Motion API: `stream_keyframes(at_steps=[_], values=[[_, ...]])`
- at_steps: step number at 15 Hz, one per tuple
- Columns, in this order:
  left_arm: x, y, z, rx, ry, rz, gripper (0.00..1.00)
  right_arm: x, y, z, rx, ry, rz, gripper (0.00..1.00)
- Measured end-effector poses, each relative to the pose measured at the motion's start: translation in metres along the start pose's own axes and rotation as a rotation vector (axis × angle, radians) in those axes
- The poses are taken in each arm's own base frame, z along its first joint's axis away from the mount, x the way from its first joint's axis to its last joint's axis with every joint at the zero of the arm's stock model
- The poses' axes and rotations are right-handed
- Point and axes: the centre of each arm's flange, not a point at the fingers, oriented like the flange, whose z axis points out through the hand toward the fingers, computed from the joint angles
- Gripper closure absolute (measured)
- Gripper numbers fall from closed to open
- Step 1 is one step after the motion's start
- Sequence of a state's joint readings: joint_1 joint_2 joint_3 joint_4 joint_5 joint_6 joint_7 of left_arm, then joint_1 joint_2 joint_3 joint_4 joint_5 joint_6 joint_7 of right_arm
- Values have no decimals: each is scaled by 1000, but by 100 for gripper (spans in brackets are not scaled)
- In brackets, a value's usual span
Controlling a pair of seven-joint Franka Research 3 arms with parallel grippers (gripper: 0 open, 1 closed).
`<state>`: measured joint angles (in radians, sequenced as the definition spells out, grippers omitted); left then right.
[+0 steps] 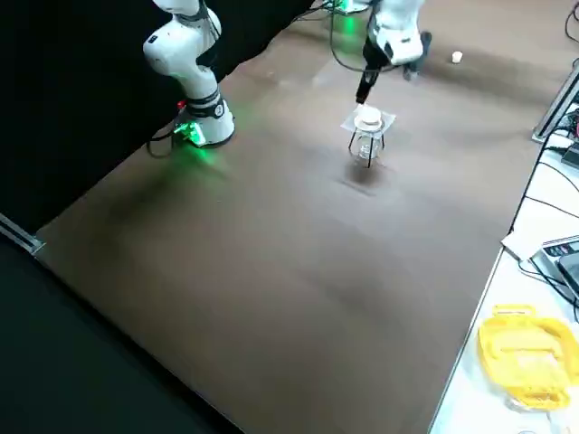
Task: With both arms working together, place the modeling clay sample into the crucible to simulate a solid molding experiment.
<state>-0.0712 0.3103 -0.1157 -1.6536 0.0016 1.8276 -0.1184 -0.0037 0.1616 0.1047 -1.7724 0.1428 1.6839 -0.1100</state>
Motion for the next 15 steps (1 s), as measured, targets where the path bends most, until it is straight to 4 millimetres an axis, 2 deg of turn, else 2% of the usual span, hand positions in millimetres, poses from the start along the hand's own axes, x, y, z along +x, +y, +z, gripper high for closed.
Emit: stream_keyframes(at_steps=[1,3,6,9,11,12,15], values=[[9,7,20,-2,0,8,0,7,3,13,22,-16,9,18],[23,16,56,-5,3,15,0,18,7,33,42,-31,18,21],[34,28,107,-16,40,-4,0,25,10,59,48,-48,24,50],[31,57,150,-30,83,-110,0,29,6,86,51,-82,20,49],[28,77,167,-35,90,-142,0,33,3,99,54,-101,35,55],[25,99,179,-38,89,-164,0,38,-3,106,57,-96,57,55],[21,118,195,-35,82,-159,0,42,-13,116,55,-98,77,55]])
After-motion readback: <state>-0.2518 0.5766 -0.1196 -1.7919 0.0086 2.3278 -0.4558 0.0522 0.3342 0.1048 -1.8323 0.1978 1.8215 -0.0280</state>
